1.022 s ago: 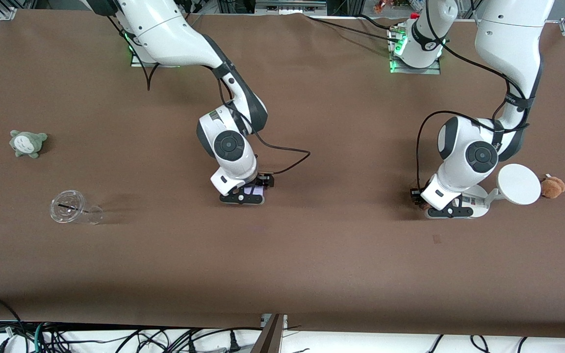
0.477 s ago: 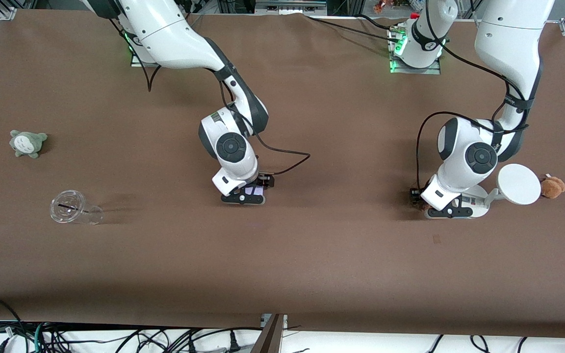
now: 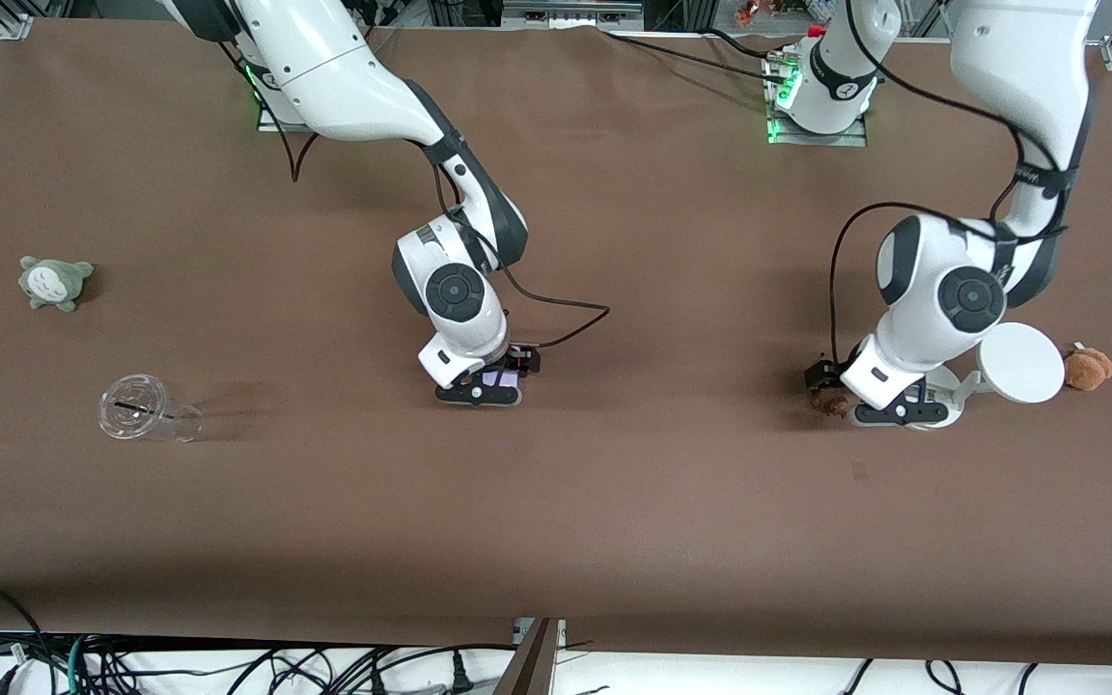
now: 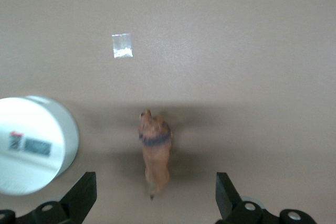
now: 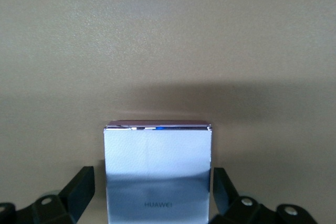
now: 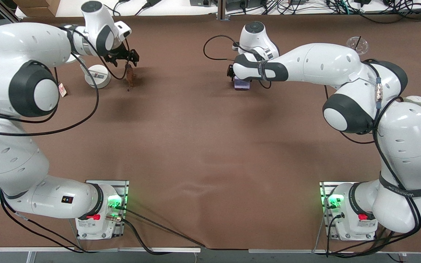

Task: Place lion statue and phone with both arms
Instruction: 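Open the left gripper and raise it while the right gripper lifts the phone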

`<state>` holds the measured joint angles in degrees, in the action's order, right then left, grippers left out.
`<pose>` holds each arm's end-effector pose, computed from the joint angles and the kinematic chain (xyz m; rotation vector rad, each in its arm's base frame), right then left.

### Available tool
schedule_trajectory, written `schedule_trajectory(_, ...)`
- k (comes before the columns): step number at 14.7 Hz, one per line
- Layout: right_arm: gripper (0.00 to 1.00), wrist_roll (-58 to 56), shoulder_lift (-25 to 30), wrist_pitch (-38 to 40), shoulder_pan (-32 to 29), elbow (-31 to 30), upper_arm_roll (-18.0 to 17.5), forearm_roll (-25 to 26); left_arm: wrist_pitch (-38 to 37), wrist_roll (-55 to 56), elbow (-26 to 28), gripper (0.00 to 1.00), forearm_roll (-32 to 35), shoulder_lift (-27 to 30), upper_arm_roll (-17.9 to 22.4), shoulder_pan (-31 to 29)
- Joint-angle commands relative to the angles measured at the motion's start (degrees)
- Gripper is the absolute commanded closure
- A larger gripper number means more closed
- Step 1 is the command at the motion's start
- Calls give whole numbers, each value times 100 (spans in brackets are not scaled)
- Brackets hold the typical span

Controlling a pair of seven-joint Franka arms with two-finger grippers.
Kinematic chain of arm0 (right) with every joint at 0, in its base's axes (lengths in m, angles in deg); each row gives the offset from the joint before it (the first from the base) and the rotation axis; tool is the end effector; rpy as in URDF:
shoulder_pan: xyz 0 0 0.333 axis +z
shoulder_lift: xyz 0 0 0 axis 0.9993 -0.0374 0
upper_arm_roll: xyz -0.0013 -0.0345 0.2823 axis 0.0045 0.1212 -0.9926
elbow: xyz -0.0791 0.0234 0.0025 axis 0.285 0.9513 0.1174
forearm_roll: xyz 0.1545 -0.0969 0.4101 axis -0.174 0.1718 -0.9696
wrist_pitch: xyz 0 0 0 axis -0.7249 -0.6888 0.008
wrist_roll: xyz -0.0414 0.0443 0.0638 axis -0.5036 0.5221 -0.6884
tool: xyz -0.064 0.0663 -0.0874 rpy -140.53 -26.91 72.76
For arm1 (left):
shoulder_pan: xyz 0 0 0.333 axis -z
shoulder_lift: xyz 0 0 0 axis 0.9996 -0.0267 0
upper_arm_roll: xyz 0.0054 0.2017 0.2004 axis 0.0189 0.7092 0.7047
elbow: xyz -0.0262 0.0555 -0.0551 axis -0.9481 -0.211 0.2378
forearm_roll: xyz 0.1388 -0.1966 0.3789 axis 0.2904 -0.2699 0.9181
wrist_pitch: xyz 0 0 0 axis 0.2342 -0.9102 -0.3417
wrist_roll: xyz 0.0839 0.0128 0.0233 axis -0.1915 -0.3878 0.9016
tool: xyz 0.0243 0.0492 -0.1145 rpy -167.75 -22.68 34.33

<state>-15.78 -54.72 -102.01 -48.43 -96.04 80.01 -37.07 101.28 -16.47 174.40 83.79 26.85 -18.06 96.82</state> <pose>0.5981 0.4290 0.0985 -3.1052 0.0811 -0.0108 0.6411 -0.0767 0.2281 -3.1303 -0.0487 0.0024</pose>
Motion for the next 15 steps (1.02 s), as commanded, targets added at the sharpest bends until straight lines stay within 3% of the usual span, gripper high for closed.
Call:
schedule_trajectory(1,0,87,-111,-124,65,102,47,-10,-982,60,135,0,35,1064,-65,-70)
schedule_trajectory(3,2,131,-137,-169,56,102,47,-19,-1564,236,39,0,35,1594,-47,-88)
schedule_trajectory(4,19,175,-137,-177,56,102,47,-10,-2081,245,-110,0,35,1831,-12,-97)
schedule_trajectory(5,43,175,-138,-169,56,102,47,-10,-2678,219,-398,0,35,2008,-12,-192)
schedule_trajectory(6,58,167,-129,-169,56,111,47,-1,-3128,175,-671,0,35,2105,-12,-289)
schedule_trajectory(10,62,17,116,-90,-223,172,109,-1,-4370,-245,-1692,0,44,2150,-12,-816)
schedule_trajectory(15,61,-1140,311,358,-927,172,109,-19,-4459,-669,-1807,0,35,2124,-30,-1169)
